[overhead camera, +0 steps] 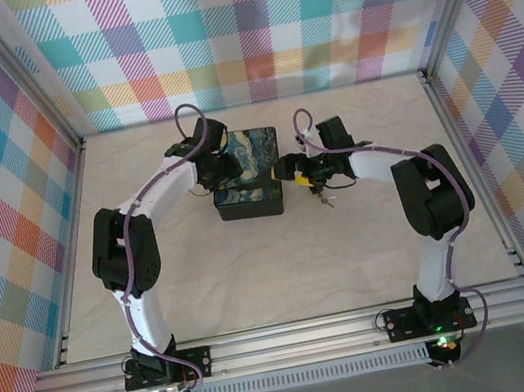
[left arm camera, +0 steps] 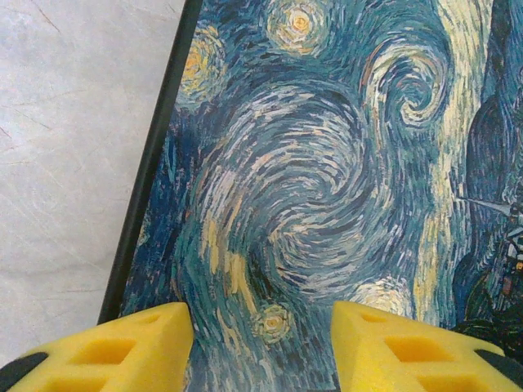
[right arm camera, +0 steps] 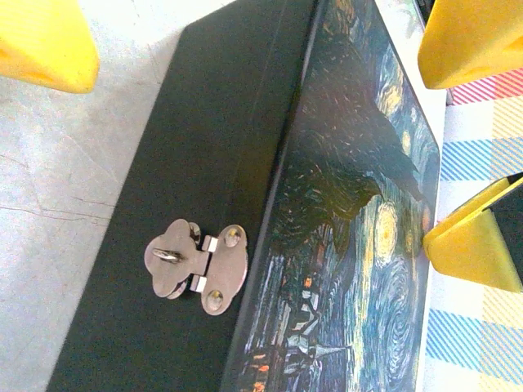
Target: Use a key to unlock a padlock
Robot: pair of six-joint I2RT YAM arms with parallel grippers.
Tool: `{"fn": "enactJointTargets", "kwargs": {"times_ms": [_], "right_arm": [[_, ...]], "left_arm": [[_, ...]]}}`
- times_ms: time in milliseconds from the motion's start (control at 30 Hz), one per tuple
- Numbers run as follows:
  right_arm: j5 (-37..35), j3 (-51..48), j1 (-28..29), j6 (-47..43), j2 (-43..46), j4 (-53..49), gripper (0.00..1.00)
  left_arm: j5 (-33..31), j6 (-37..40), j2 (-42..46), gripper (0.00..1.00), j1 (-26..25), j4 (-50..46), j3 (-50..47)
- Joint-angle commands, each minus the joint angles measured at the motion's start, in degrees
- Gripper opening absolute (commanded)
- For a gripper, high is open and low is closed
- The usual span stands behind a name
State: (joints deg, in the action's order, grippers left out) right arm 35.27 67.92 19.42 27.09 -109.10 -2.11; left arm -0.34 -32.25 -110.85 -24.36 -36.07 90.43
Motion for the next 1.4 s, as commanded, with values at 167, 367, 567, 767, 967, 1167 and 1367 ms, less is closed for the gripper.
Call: {"fn": "enactJointTargets", "kwargs": {"times_ms": [167, 367, 567, 767, 967, 1167, 1367], "right_arm": [[-4.0, -4.0, -7.8, -2.1, 10.7, -0.1, 1.0], [-12.0, -14.4, -16.4, -5.6, 22.3, 5.6, 1.0], [-26.3, -19.9, -21.0, -13.6, 29.4, 4.7, 1.0], [-31.6, -28.1, -22.3, -19.4, 31.7, 14.4, 1.0], [-32.1, -34.4, -22.5, -22.9, 27.2, 27.3, 1.0], [-30.2, -36.0, -20.4, -26.2, 21.4, 34.1, 1.0], [-31.9, -47.3, -19.9, -26.1, 21.6, 55.0, 1.0]], "left_arm": [[-9.5, 7.0, 9.2, 0.61, 0.8, 1.7, -3.1], [-17.9, 4.9, 21.3, 1.0, 9.0, 16.9, -22.7], [-32.8, 19.2, 30.0, 1.0, 11.9, 35.2, -40.8], [-36.9, 30.3, 27.0, 1.0, 11.9, 55.1, -53.2], [-28.4, 31.5, 25.7, 0.98, 14.9, 69.2, -60.7], [-14.4, 33.9, 22.7, 1.0, 17.3, 71.8, -61.0], [-6.9, 33.4, 20.5, 1.0, 20.3, 85.3, -67.1]]}}
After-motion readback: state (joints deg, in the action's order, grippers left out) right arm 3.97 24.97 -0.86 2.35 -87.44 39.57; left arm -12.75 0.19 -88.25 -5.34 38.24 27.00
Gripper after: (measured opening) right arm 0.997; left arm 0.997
